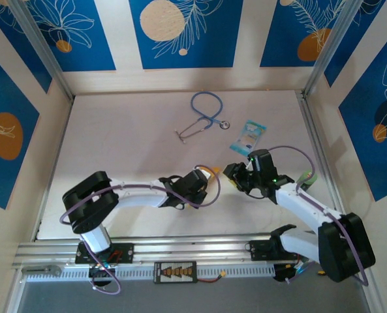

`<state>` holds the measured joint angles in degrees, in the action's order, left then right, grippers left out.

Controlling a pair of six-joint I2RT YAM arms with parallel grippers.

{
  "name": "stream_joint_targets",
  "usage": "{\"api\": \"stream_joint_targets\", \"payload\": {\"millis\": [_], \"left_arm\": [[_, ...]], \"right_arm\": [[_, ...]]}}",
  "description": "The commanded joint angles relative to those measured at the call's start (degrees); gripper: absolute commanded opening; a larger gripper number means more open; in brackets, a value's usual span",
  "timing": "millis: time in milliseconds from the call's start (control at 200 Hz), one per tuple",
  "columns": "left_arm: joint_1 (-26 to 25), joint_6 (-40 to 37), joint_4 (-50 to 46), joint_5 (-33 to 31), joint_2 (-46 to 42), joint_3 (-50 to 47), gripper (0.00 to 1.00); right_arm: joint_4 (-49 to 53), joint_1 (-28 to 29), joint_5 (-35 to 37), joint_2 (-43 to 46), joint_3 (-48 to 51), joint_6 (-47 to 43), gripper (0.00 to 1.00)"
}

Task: Fold a paper plane with a square sheet of paper (pick it up from the middle)
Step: Fold the wing for the fifth time at the center of the table.

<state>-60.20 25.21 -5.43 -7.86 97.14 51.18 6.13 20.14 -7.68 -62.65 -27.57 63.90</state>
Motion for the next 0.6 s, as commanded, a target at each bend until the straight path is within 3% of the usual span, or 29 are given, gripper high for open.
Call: {"api": "stream_joint_targets", "payload": {"millis": [0,595], "left_arm": [[1.78,3.0,5.27,7.61,-1.44,-1.64,0.0],[9.64,14.82,26.97,29.35,3.09,-8.42,0.0]], "right_arm": [[3.8,-1.21,0.09,2.95,2.29,-1.48,0.45],[-2.48,-1.96,-5.89,4.78,5.47,-2.79,0.43]]}}
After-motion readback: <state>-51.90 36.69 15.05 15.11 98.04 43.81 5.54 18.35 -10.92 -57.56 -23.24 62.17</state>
